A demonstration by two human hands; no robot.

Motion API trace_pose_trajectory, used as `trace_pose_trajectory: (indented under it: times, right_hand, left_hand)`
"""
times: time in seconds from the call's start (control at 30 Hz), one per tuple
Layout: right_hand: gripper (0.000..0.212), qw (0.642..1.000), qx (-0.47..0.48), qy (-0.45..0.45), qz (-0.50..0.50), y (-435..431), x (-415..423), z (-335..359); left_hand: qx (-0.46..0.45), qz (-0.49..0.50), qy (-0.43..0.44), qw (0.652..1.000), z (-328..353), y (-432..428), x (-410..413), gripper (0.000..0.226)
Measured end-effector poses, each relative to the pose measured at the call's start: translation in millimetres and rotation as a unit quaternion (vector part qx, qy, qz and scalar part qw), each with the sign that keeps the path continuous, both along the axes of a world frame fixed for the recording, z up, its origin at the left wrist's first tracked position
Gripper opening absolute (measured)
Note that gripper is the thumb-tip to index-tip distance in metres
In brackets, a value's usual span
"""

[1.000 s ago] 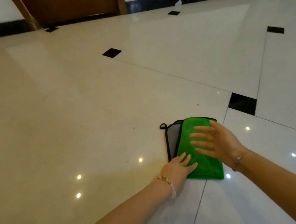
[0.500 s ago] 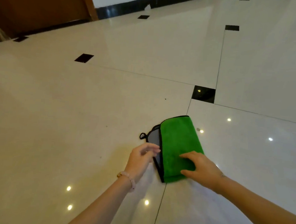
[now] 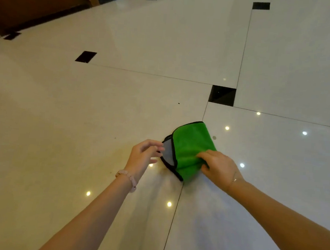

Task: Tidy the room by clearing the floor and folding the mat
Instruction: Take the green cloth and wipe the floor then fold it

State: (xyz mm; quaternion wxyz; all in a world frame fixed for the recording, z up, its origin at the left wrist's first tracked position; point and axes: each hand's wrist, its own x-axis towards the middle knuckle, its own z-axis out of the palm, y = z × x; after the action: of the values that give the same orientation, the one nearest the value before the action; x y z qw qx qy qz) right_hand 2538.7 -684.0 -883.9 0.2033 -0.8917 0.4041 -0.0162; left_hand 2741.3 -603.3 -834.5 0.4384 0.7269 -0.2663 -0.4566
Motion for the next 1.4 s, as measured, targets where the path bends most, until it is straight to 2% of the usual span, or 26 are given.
trace_pose_trajectory:
  times: [0.1, 0.2, 0.4, 0.53, 0.63, 0.73, 1.0, 1.27, 1.4]
  right_hand:
    - [0.033, 0.991, 0.058, -0.076, -0.099, -10.0, 1.7, 74.0]
    - [0.031, 0.976, 0.098, -0.113, -0.160, -13.5, -10.1, 163.5]
    - [0.030, 0.930, 0.209, -0.171, -0.248, 7.4, -56.7, 362.4]
    - [0.029, 0.899, 0.234, -0.207, -0.307, 33.1, -93.7, 506.1]
    - [0.027, 0.860, 0.238, -0.256, -0.372, 54.4, -124.6, 598.2]
    - [0.025, 0.804, 0.248, -0.320, -0.435, 76.3, -146.5, 669.9]
    - [0.023, 0.736, 0.205, -0.399, -0.507, 132.3, -191.8, 770.0]
    - [0.023, 0.698, 0.117, -0.422, -0.566, 184.0, -267.7, 814.3]
    - [0.020, 0.667, 0.076, -0.432, -0.602, 214.8, -326.7, 828.6]
  left_hand:
    - [0.016, -0.010, 0.030, 0.999, 55.4, -8.2, -17.9, 0.019]
    - [0.017, -0.012, 0.053, 0.998, 132.4, -13.8, -34.3, 0.019]
    - [0.016, -0.002, 0.089, 0.996, 330.8, -18.3, -73.7, 0.021]
    - [0.005, -0.003, 0.122, 0.992, 474.6, -18.5, -104.4, 0.020]
    - [0.005, -0.011, 0.147, 0.989, 566.0, -8.9, -125.9, 0.019]
    - [-0.014, -0.063, 0.150, 0.987, 632.8, 5.9, -144.5, 0.020]
    - [-0.057, -0.180, 0.145, 0.971, 722.0, 22.2, -193.7, 0.024]
    - [-0.050, -0.307, 0.159, 0.937, 760.7, 37.3, -296.9, 0.021]
    - [-0.045, -0.346, 0.174, 0.921, 766.7, 51.5, -355.4, 0.023]
